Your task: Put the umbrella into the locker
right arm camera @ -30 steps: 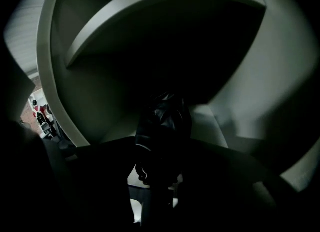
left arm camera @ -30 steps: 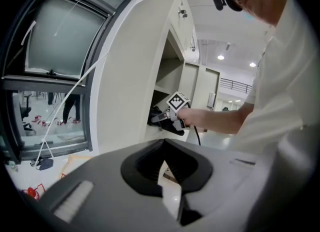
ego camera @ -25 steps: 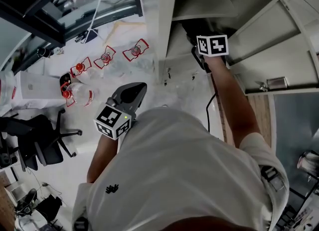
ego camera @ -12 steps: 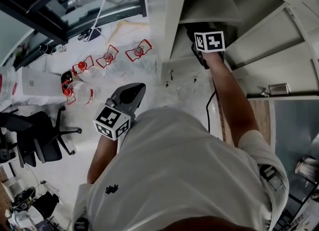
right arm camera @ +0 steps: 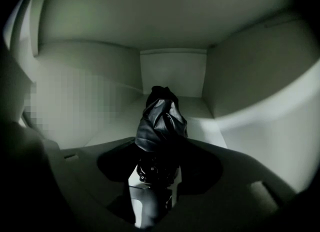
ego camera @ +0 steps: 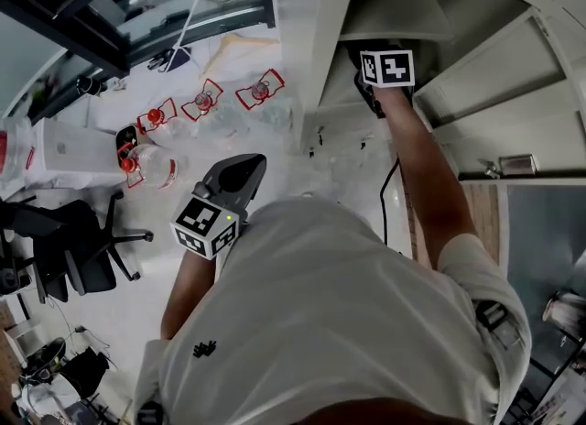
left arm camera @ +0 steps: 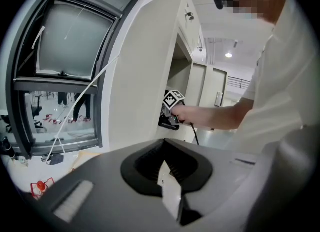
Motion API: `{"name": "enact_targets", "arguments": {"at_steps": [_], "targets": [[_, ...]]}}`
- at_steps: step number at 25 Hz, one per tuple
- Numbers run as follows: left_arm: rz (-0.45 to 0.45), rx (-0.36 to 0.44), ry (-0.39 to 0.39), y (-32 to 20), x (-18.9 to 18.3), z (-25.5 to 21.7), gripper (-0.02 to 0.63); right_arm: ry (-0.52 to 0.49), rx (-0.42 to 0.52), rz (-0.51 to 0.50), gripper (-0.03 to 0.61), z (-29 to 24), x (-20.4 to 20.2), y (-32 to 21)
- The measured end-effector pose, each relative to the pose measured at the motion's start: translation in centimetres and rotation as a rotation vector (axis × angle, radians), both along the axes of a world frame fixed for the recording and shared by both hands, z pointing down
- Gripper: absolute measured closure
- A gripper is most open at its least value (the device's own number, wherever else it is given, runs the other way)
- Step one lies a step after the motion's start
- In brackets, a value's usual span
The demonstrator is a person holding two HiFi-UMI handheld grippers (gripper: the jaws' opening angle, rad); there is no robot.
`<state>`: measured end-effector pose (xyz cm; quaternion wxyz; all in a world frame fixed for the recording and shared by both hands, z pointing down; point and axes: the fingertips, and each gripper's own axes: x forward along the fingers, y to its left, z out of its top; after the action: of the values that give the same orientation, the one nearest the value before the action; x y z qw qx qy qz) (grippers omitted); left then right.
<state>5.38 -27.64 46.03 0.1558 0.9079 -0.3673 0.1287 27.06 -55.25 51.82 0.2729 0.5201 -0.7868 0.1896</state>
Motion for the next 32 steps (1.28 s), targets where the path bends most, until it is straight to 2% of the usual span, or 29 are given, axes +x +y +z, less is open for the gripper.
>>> {"name": "enact_targets", "arguments": {"at_steps": [17, 32], "targets": [[0.025, -0.003, 0.002, 1.7, -2.5, -0.5, 0.558, 0.020, 0.038, 0.029, 0.342, -0.9, -0.1, 0.8], [0.168, 0.000, 0.009, 5.1, -4.8, -0.7, 0.558, 0.004, 0.110, 0.169, 0.344, -4.3, 1.8, 7.3]]}}
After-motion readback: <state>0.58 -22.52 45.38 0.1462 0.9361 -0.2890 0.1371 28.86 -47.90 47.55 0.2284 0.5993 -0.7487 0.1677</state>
